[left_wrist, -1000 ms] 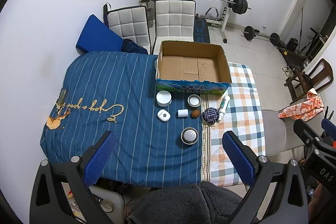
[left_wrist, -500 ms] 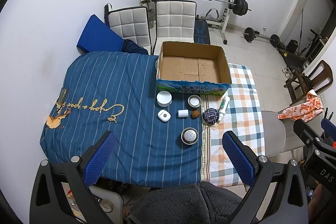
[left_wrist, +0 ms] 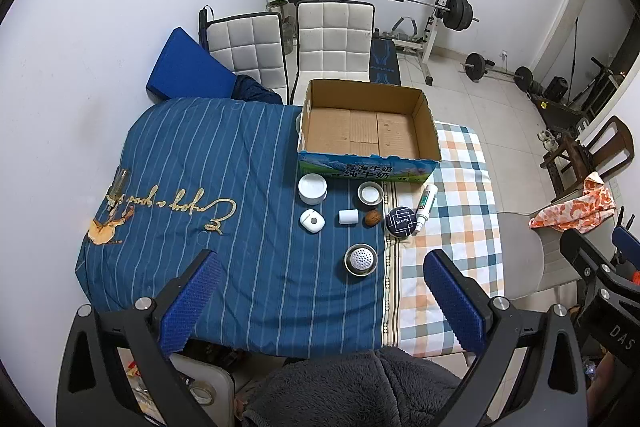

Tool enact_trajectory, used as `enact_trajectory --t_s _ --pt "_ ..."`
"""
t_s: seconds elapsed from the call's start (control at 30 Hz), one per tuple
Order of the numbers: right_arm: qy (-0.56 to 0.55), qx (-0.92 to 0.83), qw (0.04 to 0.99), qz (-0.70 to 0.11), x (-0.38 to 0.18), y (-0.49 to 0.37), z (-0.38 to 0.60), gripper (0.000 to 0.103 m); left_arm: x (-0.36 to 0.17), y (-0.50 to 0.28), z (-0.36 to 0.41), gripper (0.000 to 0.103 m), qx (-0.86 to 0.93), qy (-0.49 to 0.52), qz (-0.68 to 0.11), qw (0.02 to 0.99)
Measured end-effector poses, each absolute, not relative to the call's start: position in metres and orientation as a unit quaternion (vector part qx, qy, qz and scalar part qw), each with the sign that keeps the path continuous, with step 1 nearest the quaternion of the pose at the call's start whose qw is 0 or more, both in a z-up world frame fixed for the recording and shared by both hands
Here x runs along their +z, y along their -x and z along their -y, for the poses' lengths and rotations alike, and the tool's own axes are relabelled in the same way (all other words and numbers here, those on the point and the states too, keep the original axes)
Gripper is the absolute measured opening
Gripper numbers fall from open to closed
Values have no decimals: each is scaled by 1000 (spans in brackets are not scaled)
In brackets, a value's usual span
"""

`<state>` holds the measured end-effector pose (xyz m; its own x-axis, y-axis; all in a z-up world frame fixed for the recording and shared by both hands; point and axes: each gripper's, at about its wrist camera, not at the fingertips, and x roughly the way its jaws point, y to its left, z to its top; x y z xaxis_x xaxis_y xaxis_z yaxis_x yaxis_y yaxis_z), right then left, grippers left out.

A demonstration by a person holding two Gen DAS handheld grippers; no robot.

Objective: Organize rigid objects

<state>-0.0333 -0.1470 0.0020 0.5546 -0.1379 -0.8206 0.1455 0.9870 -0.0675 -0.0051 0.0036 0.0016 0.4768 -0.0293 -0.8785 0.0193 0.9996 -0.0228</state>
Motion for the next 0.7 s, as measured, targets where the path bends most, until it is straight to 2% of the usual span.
enact_trajectory --t_s 0.7 --pt "-5 -77 883 -463 2 33 150 103 -1 3 3 103 -15 2 -509 861"
